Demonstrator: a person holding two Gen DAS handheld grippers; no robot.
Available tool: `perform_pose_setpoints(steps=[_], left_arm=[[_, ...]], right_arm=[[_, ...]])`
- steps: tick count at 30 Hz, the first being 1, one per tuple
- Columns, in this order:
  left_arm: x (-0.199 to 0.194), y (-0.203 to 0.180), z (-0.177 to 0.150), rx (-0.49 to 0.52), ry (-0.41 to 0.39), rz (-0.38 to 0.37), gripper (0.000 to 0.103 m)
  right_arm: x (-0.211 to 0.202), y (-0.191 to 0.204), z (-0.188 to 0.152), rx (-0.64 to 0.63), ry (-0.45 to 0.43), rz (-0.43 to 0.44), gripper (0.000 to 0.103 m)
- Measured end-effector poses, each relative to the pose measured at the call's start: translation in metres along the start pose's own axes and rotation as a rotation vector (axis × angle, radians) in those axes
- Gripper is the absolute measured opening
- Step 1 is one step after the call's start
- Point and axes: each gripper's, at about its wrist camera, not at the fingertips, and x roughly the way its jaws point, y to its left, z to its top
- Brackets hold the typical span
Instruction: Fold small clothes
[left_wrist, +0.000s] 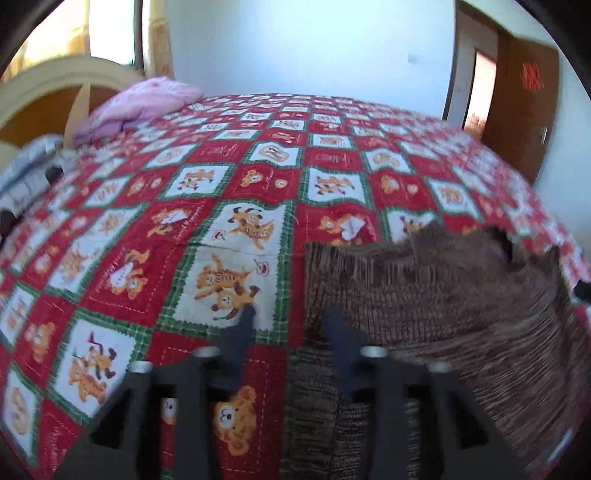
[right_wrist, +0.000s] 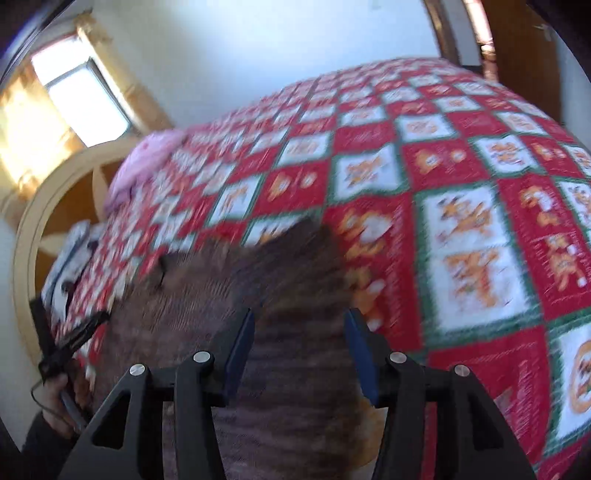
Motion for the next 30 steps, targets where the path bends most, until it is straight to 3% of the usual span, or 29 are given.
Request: perform_pose_setpoints(steps=[3,6,7,10,12,15,19,23,26,28,29,30], left_arm=[[0.006,-0.011,0.003,0.058,-0.007,0.081,0.064],[0.028,-0.015,0.01,0.095,0.042,0.175,0.065],[0.036,-0.012,0.012,0.085,0.065,0.193,0.065],[0.042,-0.004,0.018,0.074,0.047,0.237,0.068],[0.049,0.001,0.017,0.069,0.06,0.258,0.063],[0.04,0.018,0.015,-0.021,0.047,0.173,0.054],[0.016,0.036,0.009,-0.108,-0.029,0.029,0.054],[0.01,0.02,0.008,-0.049,-0.051,-0.046,0.054],[0.027,-0.003,0.011,0.062,0.044,-0.094,0.056],[0.031,-0.014,0.012,0.098,0.046,-0.104,0.041],[0.03,-0.017,0.013,0.113,0.044,-0.119,0.021],[0.027,-0.023,0.012,0.134,0.029,-0.108,0.011]], right_arm=[[0.014,0.013,-0.002,-0.052,0.03,-0.046,0.052],[0.033,0.01,0.001,-0.053,0.056,-0.151,0.052],[0.037,0.006,0.004,-0.043,0.042,-0.212,0.057],[0.04,-0.006,0.005,0.032,0.018,-0.19,0.064],[0.042,0.001,-0.003,-0.017,-0.028,-0.219,0.066],[0.041,0.01,-0.012,-0.077,-0.069,-0.254,0.066],[0.039,-0.002,-0.008,-0.019,-0.079,-0.177,0.068],[0.036,-0.006,-0.01,0.015,-0.1,-0.134,0.068],[0.033,-0.012,-0.011,0.051,-0.12,-0.088,0.068],[0.03,-0.02,-0.012,0.088,-0.137,-0.041,0.068],[0.028,-0.024,-0.013,0.114,-0.147,-0.009,0.068],[0.028,-0.028,-0.013,0.133,-0.154,0.014,0.068]])
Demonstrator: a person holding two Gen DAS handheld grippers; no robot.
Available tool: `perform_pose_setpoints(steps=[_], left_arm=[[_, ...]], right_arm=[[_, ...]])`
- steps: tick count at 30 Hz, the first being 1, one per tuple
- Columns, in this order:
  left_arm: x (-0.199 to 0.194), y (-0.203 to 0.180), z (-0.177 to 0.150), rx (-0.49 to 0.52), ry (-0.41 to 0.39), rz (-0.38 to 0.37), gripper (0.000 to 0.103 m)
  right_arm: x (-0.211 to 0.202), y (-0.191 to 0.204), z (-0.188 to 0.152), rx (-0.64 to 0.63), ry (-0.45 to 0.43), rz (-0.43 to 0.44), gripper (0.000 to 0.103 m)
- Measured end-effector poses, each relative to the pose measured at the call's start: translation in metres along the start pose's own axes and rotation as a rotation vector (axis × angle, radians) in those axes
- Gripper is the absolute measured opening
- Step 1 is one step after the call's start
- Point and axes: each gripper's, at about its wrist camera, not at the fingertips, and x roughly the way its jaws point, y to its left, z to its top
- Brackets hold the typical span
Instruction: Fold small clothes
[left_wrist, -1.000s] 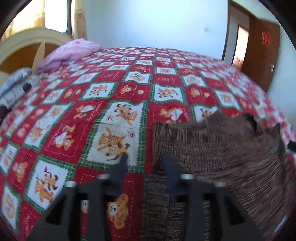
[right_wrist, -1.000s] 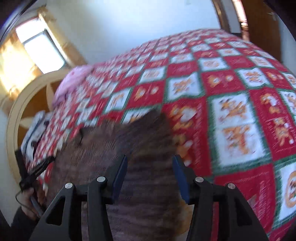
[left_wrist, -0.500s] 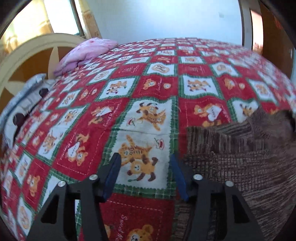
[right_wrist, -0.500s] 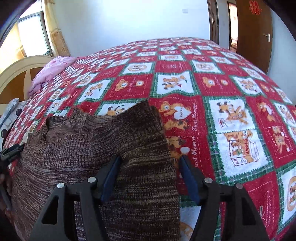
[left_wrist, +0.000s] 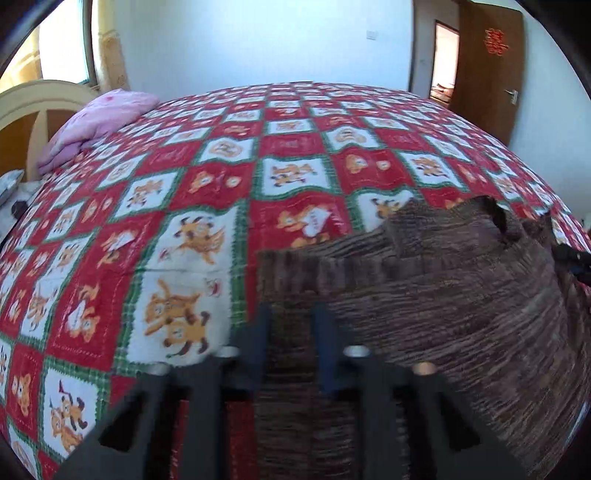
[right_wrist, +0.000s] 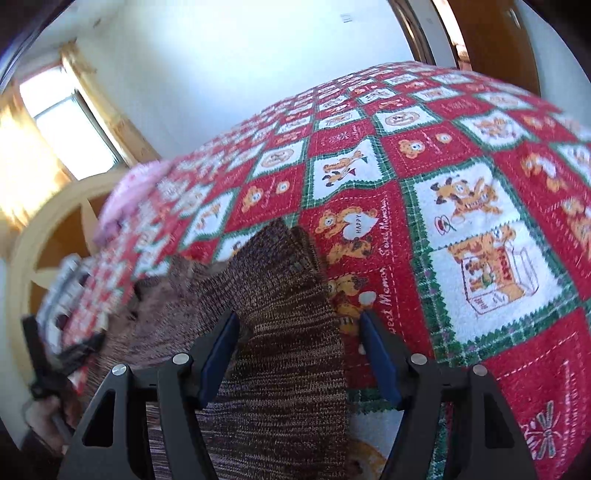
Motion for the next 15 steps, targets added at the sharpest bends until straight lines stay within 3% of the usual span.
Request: perform_pose_setpoints(steps=[3,9,12,15], left_arm=[[-0.005,-0.008,-0.001,0.044,-0.025,0.089,0.007],[-0.023,0.006,-0.001,-0.01,-0.11,0.089,0.004],[-0.024,0.005,0.001,-0.005,-0.113,0.081,0.004],[-0.021,0.007,0.009,-0.012,-0.122,0.136,0.004]], right_arm=[[-0.004,-0.011,0.0,0.062,-0.023,0.07,0.068],[-0.006,-0.011,-0.001,0.073,-0.036,0.087,0.068],[-0.008,-0.013,-0.001,0.083,-0.042,0.099,0.068],[-0.01,-0.017,-0.001,0.106,-0.056,0.127,0.068]])
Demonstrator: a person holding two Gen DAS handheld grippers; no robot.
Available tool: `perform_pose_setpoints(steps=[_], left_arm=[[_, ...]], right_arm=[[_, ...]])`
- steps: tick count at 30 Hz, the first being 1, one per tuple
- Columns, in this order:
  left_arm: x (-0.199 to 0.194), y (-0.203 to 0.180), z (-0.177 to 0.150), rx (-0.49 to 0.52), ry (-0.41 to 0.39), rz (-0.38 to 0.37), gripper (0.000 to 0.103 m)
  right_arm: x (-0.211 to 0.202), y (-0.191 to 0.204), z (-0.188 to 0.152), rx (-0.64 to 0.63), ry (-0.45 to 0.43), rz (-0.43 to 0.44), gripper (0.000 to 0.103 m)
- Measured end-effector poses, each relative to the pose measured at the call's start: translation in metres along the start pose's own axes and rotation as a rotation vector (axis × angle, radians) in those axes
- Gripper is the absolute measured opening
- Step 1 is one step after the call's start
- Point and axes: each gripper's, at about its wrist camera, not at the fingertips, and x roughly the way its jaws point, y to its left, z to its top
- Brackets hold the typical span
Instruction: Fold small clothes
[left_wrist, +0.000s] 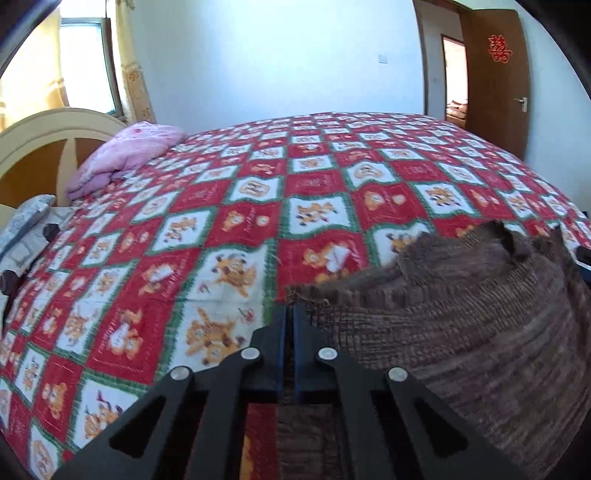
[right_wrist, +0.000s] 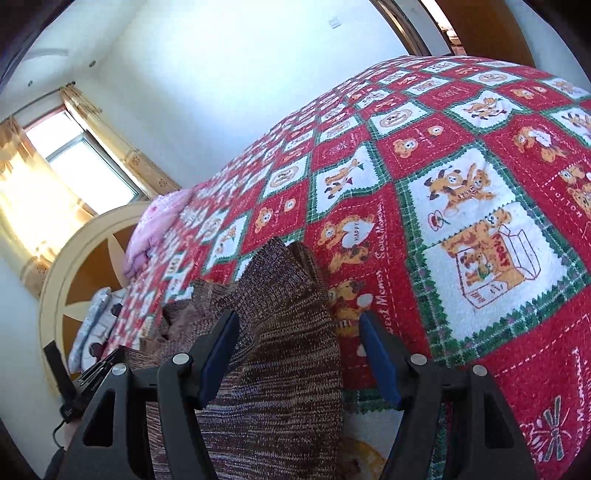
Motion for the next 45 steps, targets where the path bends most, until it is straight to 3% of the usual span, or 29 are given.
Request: perform_pose_setpoints(steps=[4,9,12,14,16,20,22,23,26,28,32,35,38,40,41,45], left_arm=[[0.007,0.011,0.015,-0.071,0.005,0.026,0.003],[0.029,0.009,-0.002,-0.074,0.08,0.058,0.004],[0.03,0.029,-0.007,-0.178,0.087,0.038,0.0],[0.04,0.041,-0.012,-0.235,0.133,0.012,0.0],[0.048,0.049,-0.017,-0.284,0.171,-0.02,0.0],[0.046,0.035,-0.017,-0.232,0.16,-0.016,0.0],[0.044,0.031,-0.016,-0.211,0.157,0.007,0.001],[0.044,0.03,-0.016,-0.205,0.161,0.032,0.008],[0.044,0.026,-0.016,-0.172,0.168,0.084,0.013],[0.045,0.024,-0.016,-0.155,0.171,0.1,0.013],[0.044,0.033,-0.018,-0.196,0.165,0.069,0.015],[0.045,0.047,-0.02,-0.275,0.157,0.018,0.02],[0.044,0.051,-0.022,-0.305,0.148,-0.012,0.02],[0.045,0.051,-0.022,-0.313,0.15,-0.03,0.023],[0.046,0.051,-0.022,-0.313,0.15,-0.035,0.025],[0.047,0.048,-0.02,-0.297,0.149,-0.051,0.038]], right_arm=[[-0.008,-0.015,0.001,0.07,-0.039,0.079,0.068],[-0.008,-0.013,0.001,0.068,-0.043,0.08,0.068],[-0.009,-0.015,0.001,0.077,-0.048,0.087,0.068],[-0.008,-0.01,0.003,0.055,-0.042,0.019,0.068],[0.0,0.0,0.01,0.021,0.02,-0.076,0.068],[0.007,0.023,0.026,-0.063,0.033,-0.106,0.068],[0.024,0.034,0.033,-0.149,0.09,-0.177,0.068],[0.032,0.039,0.035,-0.188,0.122,-0.214,0.065],[0.04,0.052,0.033,-0.296,0.149,-0.271,0.013],[0.029,0.06,0.032,-0.358,0.096,-0.316,0.007],[0.011,0.045,0.043,-0.257,0.018,-0.351,0.003],[0.024,0.02,0.043,-0.221,0.061,-0.429,0.003],[0.026,0.018,0.032,-0.241,0.1,-0.391,0.007],[0.016,0.029,0.03,-0.279,0.077,-0.434,0.039],[0.012,0.035,0.03,-0.292,0.071,-0.44,0.064],[-0.015,0.083,0.01,-0.37,0.063,-0.314,0.065]])
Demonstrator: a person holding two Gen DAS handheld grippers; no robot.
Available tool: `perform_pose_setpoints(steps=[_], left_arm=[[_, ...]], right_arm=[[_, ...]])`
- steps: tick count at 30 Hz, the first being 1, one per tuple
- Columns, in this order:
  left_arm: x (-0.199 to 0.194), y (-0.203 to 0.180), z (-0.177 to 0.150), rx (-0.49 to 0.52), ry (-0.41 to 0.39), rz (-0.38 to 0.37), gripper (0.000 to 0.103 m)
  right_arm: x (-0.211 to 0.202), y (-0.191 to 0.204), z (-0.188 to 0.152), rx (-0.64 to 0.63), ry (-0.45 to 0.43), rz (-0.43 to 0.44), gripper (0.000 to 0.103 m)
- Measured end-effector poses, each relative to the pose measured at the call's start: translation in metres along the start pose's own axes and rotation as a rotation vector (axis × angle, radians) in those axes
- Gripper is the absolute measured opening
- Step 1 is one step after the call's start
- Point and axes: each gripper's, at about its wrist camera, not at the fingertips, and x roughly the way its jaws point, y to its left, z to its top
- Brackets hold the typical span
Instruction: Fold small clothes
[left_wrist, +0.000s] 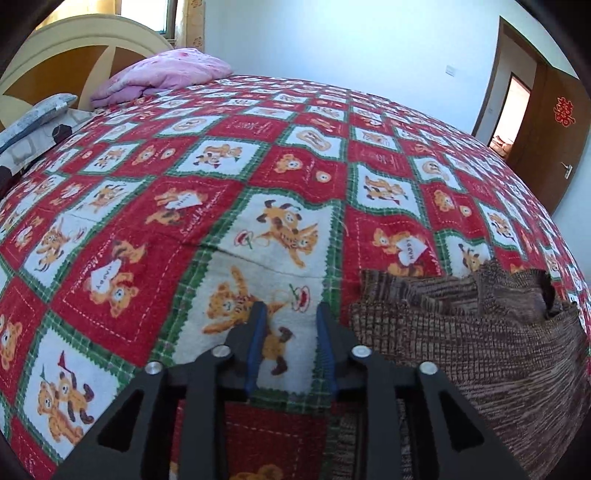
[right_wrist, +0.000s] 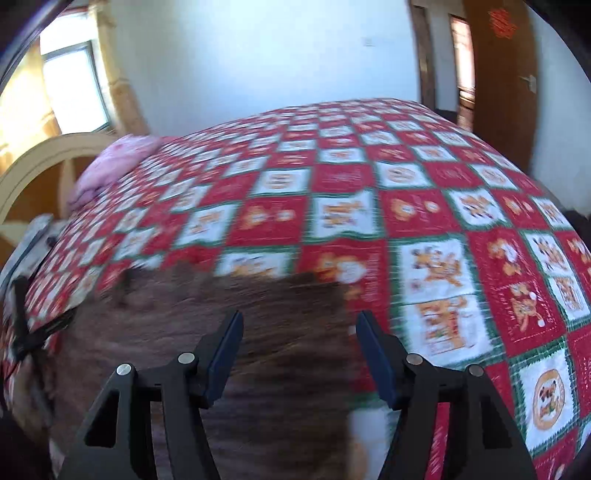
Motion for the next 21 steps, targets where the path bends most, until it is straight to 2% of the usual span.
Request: perform_pose_setpoints(steps=[3,7,10,12,15,19,21], left_arm=[[0.0,-0.004,0.0,0.019,0.0,-0.008,0.05],[-0.001,-0.004,-0.001,0.022,0.0,-0.008,0.052],[-0.002,-0.002,-0.001,0.015,0.0,-0.02,0.053],[-0.003,-0.001,-0.001,0.012,-0.002,-0.026,0.055],[-0.003,0.0,-0.001,0.007,-0.003,-0.033,0.055],[-0.002,0.001,-0.001,0.008,-0.002,-0.035,0.056],[-0.002,0.001,-0.001,0.008,-0.002,-0.037,0.056]], right_arm=[[-0.008,0.054,-0.015,-0.115,0.033,0.094,0.065],[-0.002,0.121,-0.048,-0.242,0.113,0.189,0.065],[0.014,0.153,-0.079,-0.314,0.18,0.189,0.065],[0.012,0.16,-0.092,-0.339,0.144,0.14,0.065],[0.01,0.163,-0.085,-0.329,0.147,0.119,0.065],[0.01,0.161,-0.054,-0.236,0.103,0.172,0.065],[0.028,0.168,-0.051,-0.256,0.138,0.18,0.065]])
